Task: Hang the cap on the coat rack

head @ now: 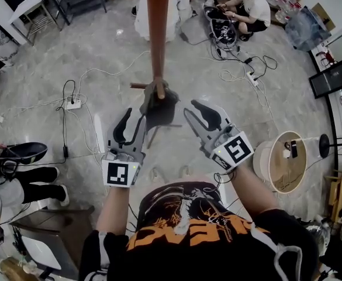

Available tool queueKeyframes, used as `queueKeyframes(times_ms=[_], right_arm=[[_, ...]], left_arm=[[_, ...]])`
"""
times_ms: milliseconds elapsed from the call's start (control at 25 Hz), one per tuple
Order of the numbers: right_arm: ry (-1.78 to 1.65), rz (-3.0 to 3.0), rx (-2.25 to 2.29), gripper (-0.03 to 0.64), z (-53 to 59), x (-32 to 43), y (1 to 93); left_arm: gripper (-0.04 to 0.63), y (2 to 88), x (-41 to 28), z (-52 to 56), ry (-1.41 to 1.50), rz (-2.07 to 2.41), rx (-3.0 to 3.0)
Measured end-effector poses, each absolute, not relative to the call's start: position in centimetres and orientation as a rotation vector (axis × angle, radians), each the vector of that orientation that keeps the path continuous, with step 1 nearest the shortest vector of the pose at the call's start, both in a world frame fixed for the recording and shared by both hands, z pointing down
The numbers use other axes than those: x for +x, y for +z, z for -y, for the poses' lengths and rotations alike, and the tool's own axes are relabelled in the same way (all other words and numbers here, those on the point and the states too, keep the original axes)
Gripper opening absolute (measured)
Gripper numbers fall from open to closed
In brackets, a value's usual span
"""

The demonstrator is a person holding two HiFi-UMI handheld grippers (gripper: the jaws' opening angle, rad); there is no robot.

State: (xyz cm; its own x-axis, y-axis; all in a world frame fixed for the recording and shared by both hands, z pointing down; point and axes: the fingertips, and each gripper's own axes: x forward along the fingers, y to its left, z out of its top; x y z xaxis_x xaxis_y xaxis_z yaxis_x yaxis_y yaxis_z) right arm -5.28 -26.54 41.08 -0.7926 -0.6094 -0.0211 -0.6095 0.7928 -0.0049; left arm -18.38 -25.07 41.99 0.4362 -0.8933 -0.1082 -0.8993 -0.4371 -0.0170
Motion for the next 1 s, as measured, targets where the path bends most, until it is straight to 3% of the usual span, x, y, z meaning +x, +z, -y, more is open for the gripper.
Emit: queueKeyframes(times_ms=[200, 480, 1000], right_arm=[[-0.026, -2.949, -0.992, 0.015, 22.9, -2.9, 38.4], [-0.044, -2.941, -0.957, 0.014, 20.9, -1.8, 35.6], [0.024, -2.956, -0.971, 0.014, 20.3, -2.3, 33.9]], left_arm=[[0.071, 38.9, -19.2, 21.5, 0.110, -1.634, -2.572], [0.025, 36.6, -19.4, 18.3, 0.072, -1.619, -2.665], [0.023, 34.7, -18.3, 18.2, 0.080, -1.605, -2.663]])
